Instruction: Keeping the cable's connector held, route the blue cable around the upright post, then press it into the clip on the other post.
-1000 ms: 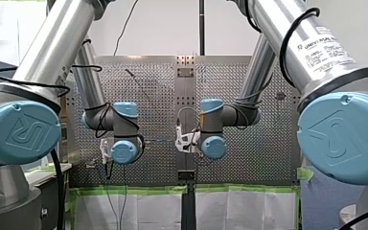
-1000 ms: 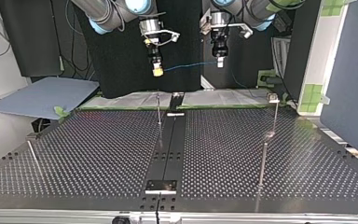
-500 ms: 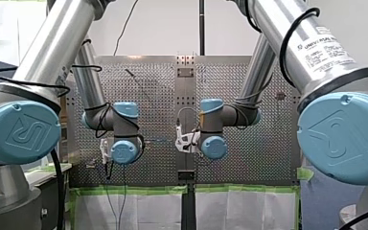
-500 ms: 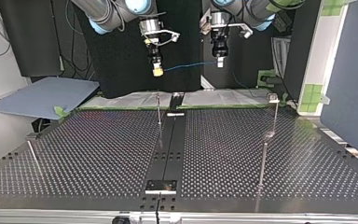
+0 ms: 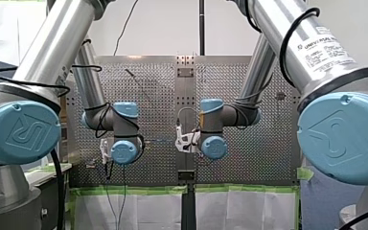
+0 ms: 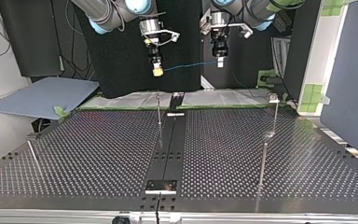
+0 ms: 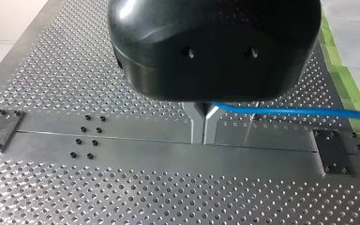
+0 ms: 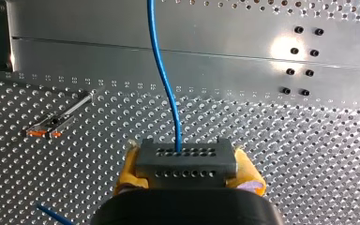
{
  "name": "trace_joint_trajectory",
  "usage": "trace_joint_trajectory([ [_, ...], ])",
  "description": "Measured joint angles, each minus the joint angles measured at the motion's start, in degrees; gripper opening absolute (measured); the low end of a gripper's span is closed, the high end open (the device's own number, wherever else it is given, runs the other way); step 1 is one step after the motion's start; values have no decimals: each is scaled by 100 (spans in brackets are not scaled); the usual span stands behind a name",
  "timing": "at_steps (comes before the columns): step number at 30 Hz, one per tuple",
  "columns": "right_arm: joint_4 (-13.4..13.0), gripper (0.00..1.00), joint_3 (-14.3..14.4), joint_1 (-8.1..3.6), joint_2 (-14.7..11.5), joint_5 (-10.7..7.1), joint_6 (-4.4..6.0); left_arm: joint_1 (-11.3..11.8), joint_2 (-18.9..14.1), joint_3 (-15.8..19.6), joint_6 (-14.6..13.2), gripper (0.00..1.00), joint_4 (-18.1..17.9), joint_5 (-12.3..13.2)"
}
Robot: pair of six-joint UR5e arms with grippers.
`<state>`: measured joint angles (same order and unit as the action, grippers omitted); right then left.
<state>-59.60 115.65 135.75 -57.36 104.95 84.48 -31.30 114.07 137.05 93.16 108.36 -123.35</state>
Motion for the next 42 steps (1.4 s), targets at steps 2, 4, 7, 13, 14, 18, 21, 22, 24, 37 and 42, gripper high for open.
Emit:
trace_joint_trajectory([
  [2, 16, 0, -10, 17, 16, 16, -13, 29, -24, 6, -11, 2, 29, 0],
  [4, 80, 0, -28, 65, 79, 48, -29, 56, -40, 9, -19, 2, 101, 0],
  [7, 208, 0, -41, 106, 219, 70, -40, 78, -53, 11, -24, 2, 243, 0],
  [13, 308, 0, -45, 121, 487, 79, -44, 85, -56, 13, -26, 2, 329, 0],
  [14, 311, 0, -45, 121, 500, 79, -44, 85, -56, 12, -26, 2, 332, 0],
  [18, 315, 0, -46, 123, 522, 80, -44, 86, -57, 12, -26, 2, 335, 0],
  [21, 317, 0, -46, 123, 526, 80, -44, 86, -57, 13, -26, 2, 336, 0],
  [22, 317, 0, -46, 123, 526, 79, -44, 86, -57, 12, -26, 2, 336, 0],
  [24, 317, 0, -46, 123, 527, 80, -44, 86, -57, 12, -26, 2, 336, 0],
  [37, 317, 0, -46, 123, 527, 80, -44, 86, -57, 13, -26, 2, 336, 0],
  [42, 317, 0, -46, 123, 527, 79, -44, 86, -57, 12, -26, 2, 336, 0],
])
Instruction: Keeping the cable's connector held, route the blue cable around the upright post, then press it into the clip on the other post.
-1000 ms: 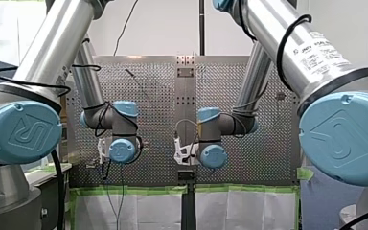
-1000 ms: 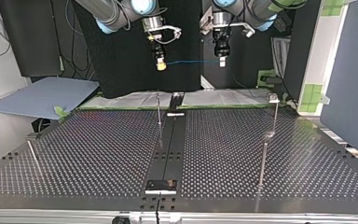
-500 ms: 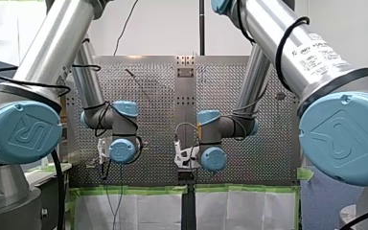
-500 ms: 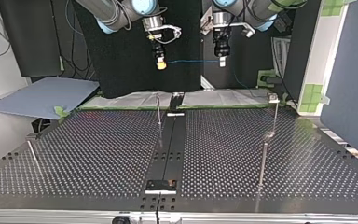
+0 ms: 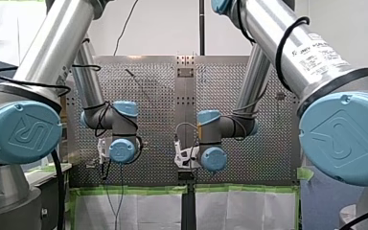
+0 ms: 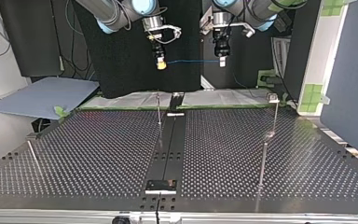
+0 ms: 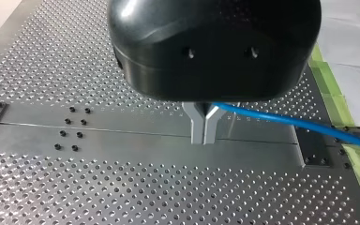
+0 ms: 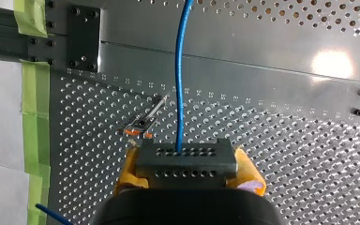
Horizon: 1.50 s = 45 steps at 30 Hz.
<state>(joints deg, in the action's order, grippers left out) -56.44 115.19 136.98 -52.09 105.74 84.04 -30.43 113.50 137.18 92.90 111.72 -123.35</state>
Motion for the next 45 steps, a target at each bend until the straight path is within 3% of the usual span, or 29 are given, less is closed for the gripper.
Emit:
trace_joint_trajectory([
  [10, 15, 0, 12, -13, 14, 14, 14, -14, 14, 2, -12, 2, -14, -15],
  [18, 361, 0, -22, -50, -152, 360, 347, -305, -164, -7, -40, 2, 58, -318],
  [21, 518, 0, -26, -47, -304, 413, 386, -306, -323, -9, -22, 2, 211, -347],
  [27, 786, 0, -123, -37, -659, 148, 387, -239, -656, -10, 11, 2, 542, -369],
  [34, 1170, 0, -475, -49, -1060, -243, 440, -158, -1033, -70, -34, 2, 919, -375],
  [40, 1458, 0, -701, -107, -1391, -416, 560, -57, -1388, -237, -23, 2, 1274, -356],
  [45, 1654, 0, -901, -150, -1650, -603, 577, 14, -1705, -516, -3, 2, 1590, -435],
])
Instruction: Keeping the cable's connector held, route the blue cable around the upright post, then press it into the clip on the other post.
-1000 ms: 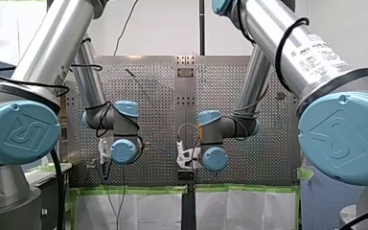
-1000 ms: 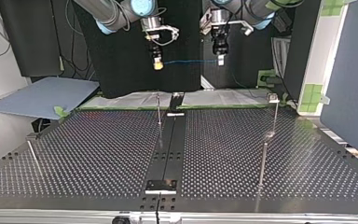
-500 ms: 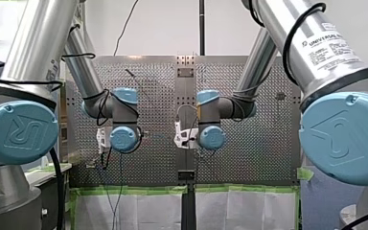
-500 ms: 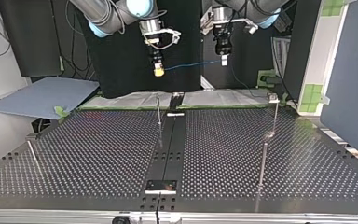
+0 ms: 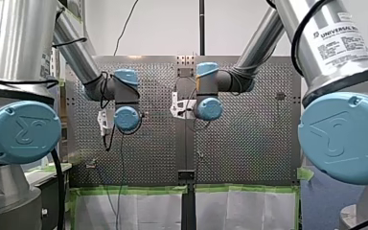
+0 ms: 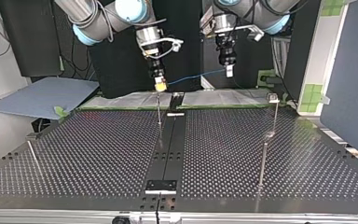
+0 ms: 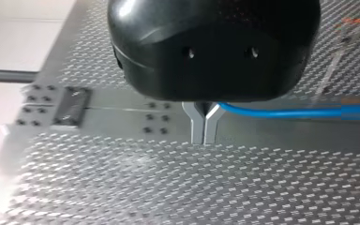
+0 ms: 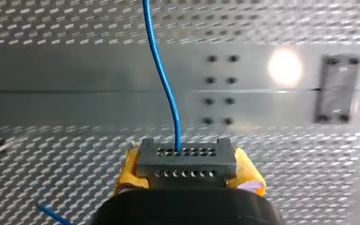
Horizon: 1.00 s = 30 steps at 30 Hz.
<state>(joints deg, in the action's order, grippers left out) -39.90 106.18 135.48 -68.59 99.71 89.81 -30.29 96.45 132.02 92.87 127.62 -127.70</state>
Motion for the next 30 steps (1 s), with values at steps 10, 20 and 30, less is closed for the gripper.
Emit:
trace_joint_trajectory([
  [10, 389, 0, -504, -47, -602, -393, 86, 77, -588, -568, 34, 2, 587, -47],
  [20, 528, 0, -946, -83, -760, -605, 366, 338, -1186, -1154, 95, 2, 1184, -51],
  [30, 582, 0, -1144, -157, -726, -812, 571, 806, -1729, -1700, 160, 2, 1729, 271],
])
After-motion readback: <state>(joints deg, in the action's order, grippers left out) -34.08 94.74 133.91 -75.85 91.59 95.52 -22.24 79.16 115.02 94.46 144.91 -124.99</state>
